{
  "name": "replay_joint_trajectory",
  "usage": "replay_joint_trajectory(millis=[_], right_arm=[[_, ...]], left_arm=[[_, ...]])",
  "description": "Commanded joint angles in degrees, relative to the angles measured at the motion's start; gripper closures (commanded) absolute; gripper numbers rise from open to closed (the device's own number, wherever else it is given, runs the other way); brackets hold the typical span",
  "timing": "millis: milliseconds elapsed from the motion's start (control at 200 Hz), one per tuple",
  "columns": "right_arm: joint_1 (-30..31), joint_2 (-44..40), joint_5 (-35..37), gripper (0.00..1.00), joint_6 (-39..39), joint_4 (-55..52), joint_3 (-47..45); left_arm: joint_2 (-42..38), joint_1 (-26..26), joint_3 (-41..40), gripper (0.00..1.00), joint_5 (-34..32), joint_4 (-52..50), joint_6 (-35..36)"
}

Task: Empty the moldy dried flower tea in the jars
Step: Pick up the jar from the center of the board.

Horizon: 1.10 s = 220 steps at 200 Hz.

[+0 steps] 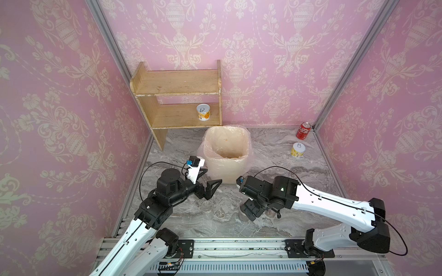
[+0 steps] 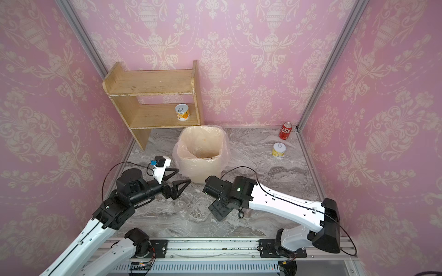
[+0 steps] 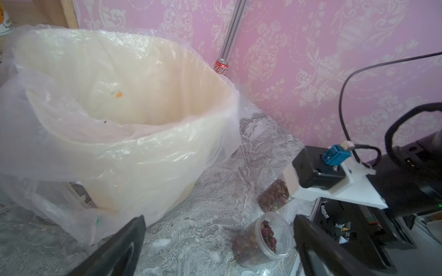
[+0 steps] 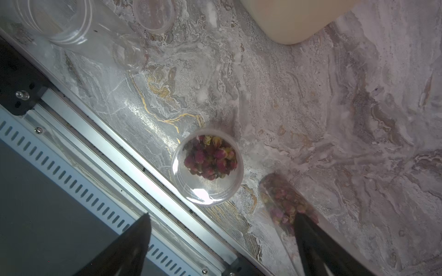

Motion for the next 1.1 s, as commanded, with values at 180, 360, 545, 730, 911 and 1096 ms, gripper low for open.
replay_joint_trajectory(millis=[180, 360, 545, 730, 911, 1096], right_arm=[[1.0, 5.2, -1.5, 0.06, 1.0, 3.4, -2.3], [1.0, 7.9, -1.7, 0.08, 0.7, 4.8, -3.4], [0.8, 10.0, -2.7, 0.11, 0.9, 6.9, -5.0], [0.4, 11.9, -3.1, 0.17, 0.8, 7.8, -6.0], [0.0, 12.4, -2.6, 0.28, 1.0, 8.3, -6.3], [-0.2, 12.0, -2.6, 0.35, 1.0, 7.9, -6.0]], left_arm=[[-1.3, -0.5, -2.6, 0.01, -1.5, 2.5, 0.8], [-0.3, -0.5, -3.0, 0.01, 2.0, 3.6, 1.5], [0.1, -0.7, -3.4, 0.02, 4.1, 4.7, 1.1], [-0.3, -0.8, -3.8, 0.02, 3.4, 4.2, 1.0], [-0.7, -0.9, -4.1, 0.02, 3.2, 4.2, 0.8], [-1.0, -0.9, -4.3, 0.01, 2.9, 4.2, 0.8]])
